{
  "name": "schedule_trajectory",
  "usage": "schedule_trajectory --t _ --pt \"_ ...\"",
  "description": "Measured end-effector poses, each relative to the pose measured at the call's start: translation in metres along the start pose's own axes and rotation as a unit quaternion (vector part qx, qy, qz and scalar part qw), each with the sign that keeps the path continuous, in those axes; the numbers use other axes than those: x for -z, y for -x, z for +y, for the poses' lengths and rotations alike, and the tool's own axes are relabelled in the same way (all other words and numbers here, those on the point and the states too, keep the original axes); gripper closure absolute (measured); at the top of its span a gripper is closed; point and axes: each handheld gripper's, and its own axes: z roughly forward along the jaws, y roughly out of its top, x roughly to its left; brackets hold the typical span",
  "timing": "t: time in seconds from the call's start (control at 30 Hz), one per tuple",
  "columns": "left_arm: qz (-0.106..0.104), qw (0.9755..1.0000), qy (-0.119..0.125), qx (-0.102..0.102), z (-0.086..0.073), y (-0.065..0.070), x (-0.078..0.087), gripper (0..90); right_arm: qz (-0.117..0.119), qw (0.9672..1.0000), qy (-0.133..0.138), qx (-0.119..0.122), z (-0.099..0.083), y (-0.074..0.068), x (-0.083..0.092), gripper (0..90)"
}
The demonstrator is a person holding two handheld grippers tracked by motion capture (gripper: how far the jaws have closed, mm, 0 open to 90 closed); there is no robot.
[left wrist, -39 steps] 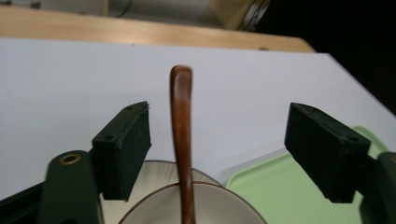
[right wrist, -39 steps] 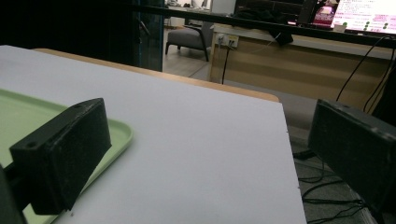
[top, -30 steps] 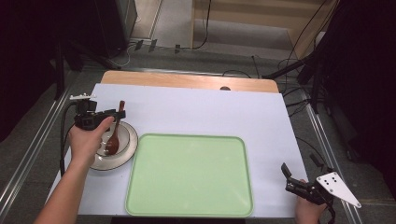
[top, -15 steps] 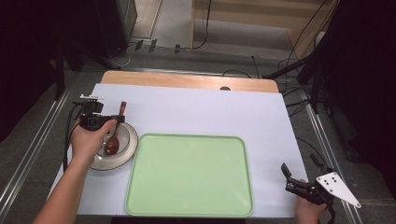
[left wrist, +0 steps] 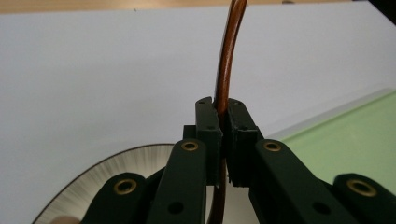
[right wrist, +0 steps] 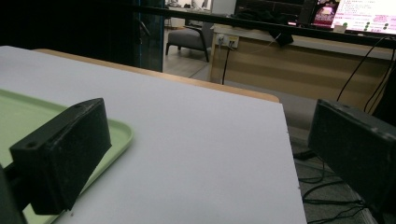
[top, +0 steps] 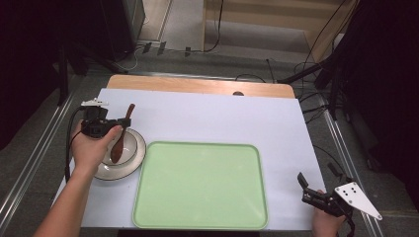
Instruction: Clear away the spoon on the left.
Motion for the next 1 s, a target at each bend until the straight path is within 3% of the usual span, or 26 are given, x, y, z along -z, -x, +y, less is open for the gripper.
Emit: schedule_trajectory --t 0.07,0.27,0.47,0.77,1.0 --pt "0.005 0.9998 0.019 0.006 0.001 0.001 0.005 85.6 0.000 1.0000 0.000 0.000 0.000 0.000 0.000 0.0" --pt "-0.023 0.9980 0.056 0.021 0.003 0.001 0.019 85.6 0.000 1.0000 0.000 0.000 0.000 0.000 0.000 0.0" --pt "-0.026 0.9974 0.064 0.022 0.005 0.008 0.028 85.6 0.000 1.0000 0.000 0.000 0.000 0.000 0.000 0.0" --pt "-0.050 0.9945 0.091 0.007 0.007 0.035 0.047 85.6 0.000 1.0000 0.001 0.001 0.000 0.000 0.000 0.0" --pt "-0.066 0.9918 0.109 -0.003 -0.003 0.056 0.052 85.6 0.000 1.0000 0.000 0.001 0.000 0.000 0.000 0.0"
